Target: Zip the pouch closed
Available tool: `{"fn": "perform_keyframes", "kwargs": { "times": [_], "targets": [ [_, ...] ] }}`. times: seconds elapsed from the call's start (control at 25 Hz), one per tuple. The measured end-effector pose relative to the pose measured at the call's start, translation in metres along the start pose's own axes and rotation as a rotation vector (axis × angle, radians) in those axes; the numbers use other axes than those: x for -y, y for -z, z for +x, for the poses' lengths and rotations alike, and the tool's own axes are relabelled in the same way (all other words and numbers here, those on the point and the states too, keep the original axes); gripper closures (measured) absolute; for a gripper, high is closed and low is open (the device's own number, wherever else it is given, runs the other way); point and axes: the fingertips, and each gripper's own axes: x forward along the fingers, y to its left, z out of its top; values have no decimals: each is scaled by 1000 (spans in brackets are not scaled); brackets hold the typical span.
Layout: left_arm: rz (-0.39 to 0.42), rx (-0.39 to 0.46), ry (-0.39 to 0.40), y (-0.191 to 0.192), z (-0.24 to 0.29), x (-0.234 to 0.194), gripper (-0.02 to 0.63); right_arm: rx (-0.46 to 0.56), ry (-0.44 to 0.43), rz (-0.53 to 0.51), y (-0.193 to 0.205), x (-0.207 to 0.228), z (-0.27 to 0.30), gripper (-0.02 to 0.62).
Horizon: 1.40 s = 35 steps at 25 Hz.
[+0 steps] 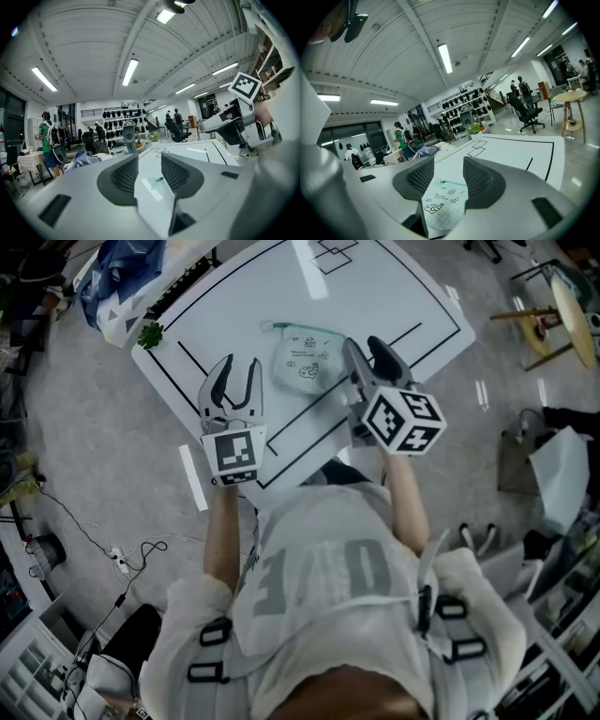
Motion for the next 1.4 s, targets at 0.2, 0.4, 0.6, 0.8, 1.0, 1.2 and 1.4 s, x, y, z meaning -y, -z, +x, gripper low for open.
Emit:
{"fn": "perform_keyframes", "kwargs": {
  "times": [0.2, 0.4, 0.6, 0.8, 1.0, 1.2, 1.4],
  "targets": [
    [-6, 4, -2, 0, -1, -1, 474, 10, 5, -28, -2, -1, -1, 428],
    [4, 36, -15, -15, 2, -8, 474, 31, 5, -68, -13, -4, -1, 428],
    [-90, 159, -61, -65, 0, -21, 474, 111, 9, -147, -46, -13, -7, 428],
    [-140, 268, -138, -101, -12, -23, 504, 197, -6, -231, -67, -27, -20, 428],
    [-177, 313, -180, -109, -30, -8, 586, 262, -38, -301, -70, -44, -33, 513],
    [-182, 250, -177, -91, -32, 4, 594, 275, -27, -296, -60, -44, -40, 580],
    [-190, 213, -176, -78, -35, 9, 595, 229, -14, -304, -41, -38, -43, 586]
  ]
}}
